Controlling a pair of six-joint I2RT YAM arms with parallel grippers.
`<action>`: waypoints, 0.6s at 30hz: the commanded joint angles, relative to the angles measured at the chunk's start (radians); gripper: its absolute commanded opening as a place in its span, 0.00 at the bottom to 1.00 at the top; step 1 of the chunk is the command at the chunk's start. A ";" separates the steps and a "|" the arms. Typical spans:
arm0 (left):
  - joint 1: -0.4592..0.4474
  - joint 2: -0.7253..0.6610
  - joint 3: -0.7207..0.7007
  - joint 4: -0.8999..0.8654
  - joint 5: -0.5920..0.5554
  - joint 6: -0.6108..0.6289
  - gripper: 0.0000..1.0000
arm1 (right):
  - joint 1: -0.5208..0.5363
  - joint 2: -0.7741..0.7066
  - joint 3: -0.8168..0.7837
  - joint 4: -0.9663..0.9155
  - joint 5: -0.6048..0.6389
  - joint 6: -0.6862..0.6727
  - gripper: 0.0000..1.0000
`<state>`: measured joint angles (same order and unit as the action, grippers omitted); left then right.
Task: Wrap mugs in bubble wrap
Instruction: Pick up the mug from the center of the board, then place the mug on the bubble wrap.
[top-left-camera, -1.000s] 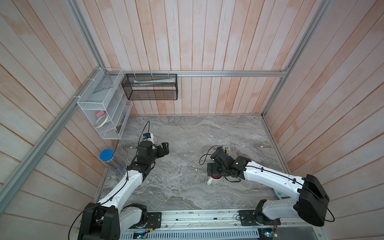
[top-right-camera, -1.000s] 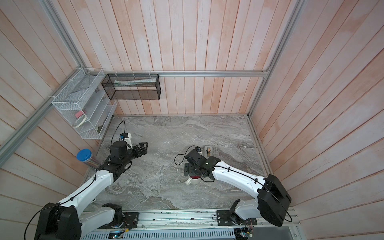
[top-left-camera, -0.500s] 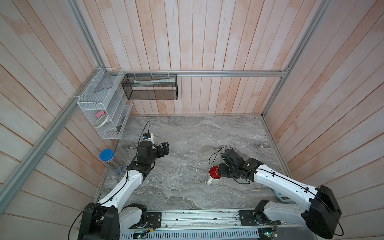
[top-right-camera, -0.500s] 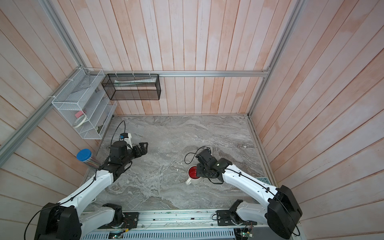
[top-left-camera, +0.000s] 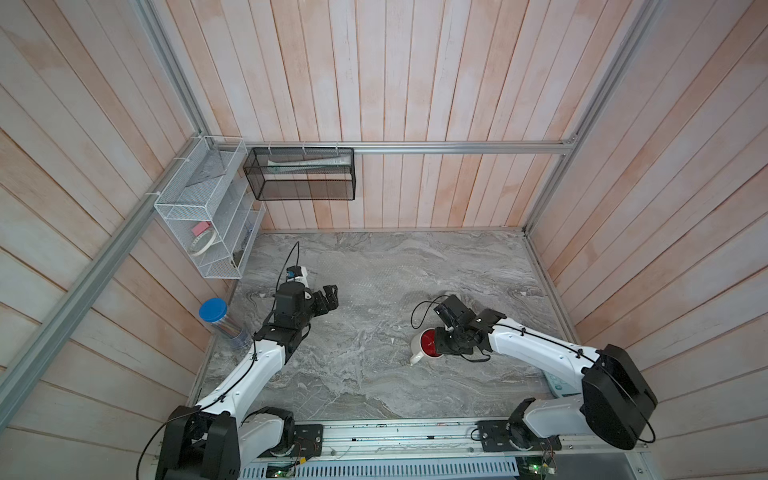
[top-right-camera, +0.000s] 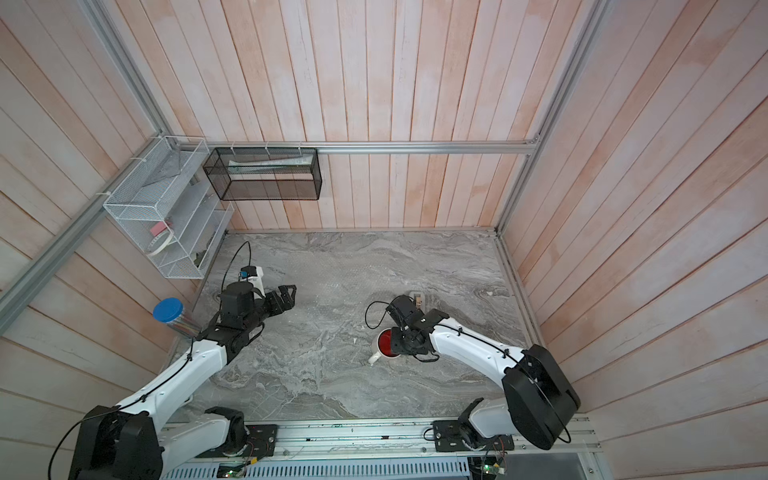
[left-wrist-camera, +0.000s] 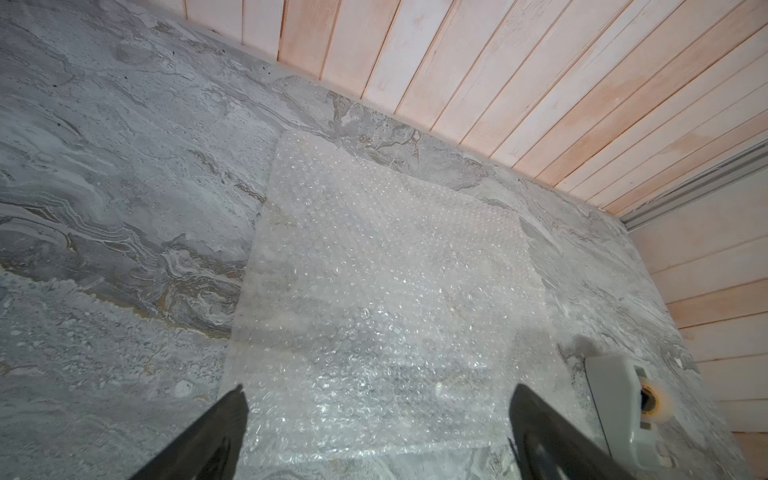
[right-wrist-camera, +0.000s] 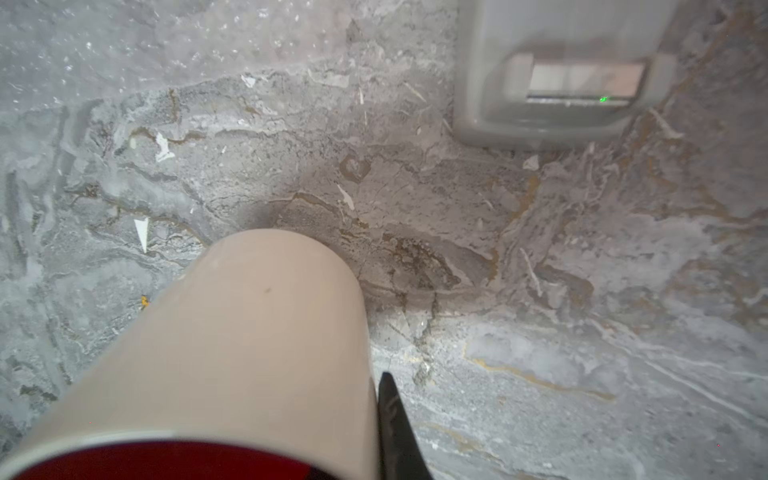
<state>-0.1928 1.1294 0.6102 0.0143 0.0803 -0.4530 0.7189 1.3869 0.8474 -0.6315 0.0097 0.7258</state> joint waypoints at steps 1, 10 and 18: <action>-0.004 -0.025 -0.006 -0.008 0.025 0.004 1.00 | -0.005 0.013 0.141 -0.042 0.022 -0.080 0.00; -0.006 0.028 0.017 -0.020 0.073 0.019 1.00 | -0.053 0.476 0.782 -0.196 0.107 -0.475 0.00; -0.005 0.077 0.049 -0.037 0.098 0.026 1.00 | -0.120 0.969 1.482 -0.415 0.049 -0.668 0.00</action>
<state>-0.1928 1.1995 0.6250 -0.0151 0.1589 -0.4450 0.6262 2.3047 2.1944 -0.9268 0.1013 0.1535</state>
